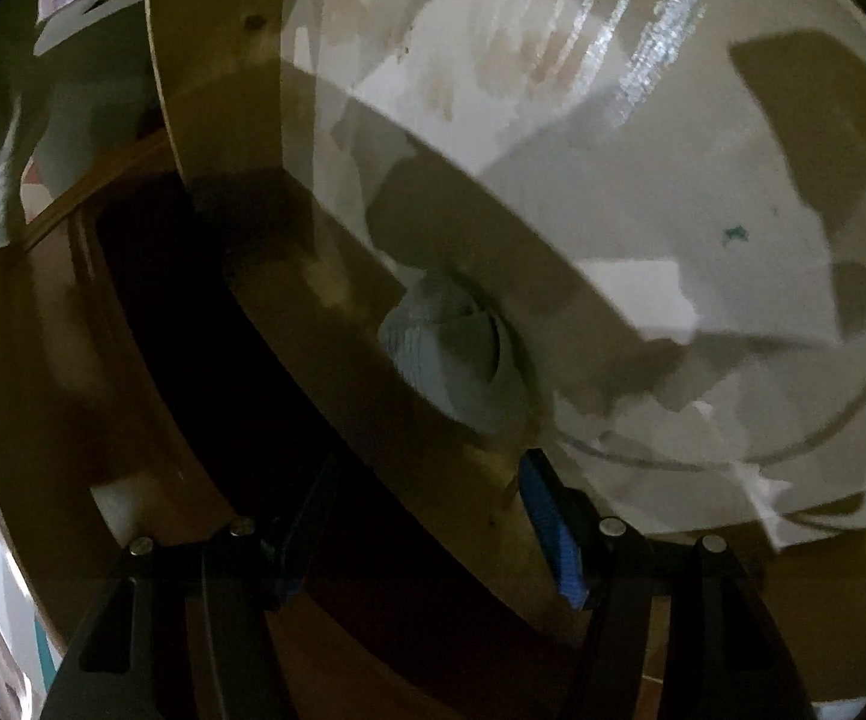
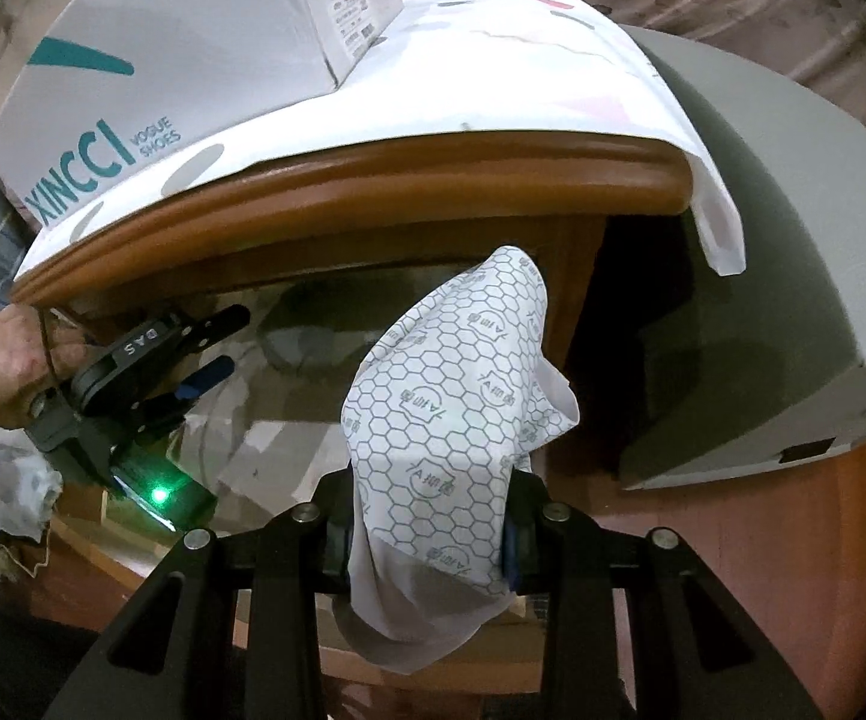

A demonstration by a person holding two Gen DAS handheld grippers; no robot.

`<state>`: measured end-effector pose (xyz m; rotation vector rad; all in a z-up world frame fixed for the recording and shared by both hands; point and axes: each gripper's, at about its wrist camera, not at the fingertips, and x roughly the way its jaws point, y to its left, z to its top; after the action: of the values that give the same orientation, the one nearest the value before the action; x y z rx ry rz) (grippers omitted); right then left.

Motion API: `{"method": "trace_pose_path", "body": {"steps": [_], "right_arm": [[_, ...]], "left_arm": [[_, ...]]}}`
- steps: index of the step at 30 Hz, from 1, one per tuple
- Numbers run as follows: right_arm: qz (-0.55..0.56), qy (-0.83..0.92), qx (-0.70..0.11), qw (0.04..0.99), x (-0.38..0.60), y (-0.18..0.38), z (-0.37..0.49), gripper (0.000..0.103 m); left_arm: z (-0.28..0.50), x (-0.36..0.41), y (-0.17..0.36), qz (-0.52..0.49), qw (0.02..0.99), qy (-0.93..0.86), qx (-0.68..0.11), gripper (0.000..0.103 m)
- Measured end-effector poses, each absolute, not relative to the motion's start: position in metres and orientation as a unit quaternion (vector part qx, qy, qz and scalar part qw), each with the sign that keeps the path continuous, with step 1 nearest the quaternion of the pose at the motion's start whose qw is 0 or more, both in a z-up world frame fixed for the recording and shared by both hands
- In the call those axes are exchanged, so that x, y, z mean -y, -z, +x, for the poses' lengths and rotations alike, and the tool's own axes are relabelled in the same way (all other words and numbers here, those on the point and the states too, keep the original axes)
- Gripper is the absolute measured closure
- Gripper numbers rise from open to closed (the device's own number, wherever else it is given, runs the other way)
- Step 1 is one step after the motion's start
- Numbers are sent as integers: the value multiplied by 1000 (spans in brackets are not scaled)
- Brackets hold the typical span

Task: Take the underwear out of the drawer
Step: 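Reach the left tool into the drawer toward the grey knit garment while the right tool holds the hexagon garment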

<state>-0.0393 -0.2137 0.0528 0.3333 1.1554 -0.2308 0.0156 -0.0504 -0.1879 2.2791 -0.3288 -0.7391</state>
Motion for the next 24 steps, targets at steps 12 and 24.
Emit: {"method": "trace_pose_path", "body": {"steps": [12, 24], "right_arm": [[161, 101, -539, 821, 215, -52, -42, 72], [168, 102, -540, 818, 206, -56, -43, 72]], "left_arm": [[17, 62, 207, 889, 351, 261, 134, 39], [30, 80, 220, 874, 392, 244, 151, 39]]}}
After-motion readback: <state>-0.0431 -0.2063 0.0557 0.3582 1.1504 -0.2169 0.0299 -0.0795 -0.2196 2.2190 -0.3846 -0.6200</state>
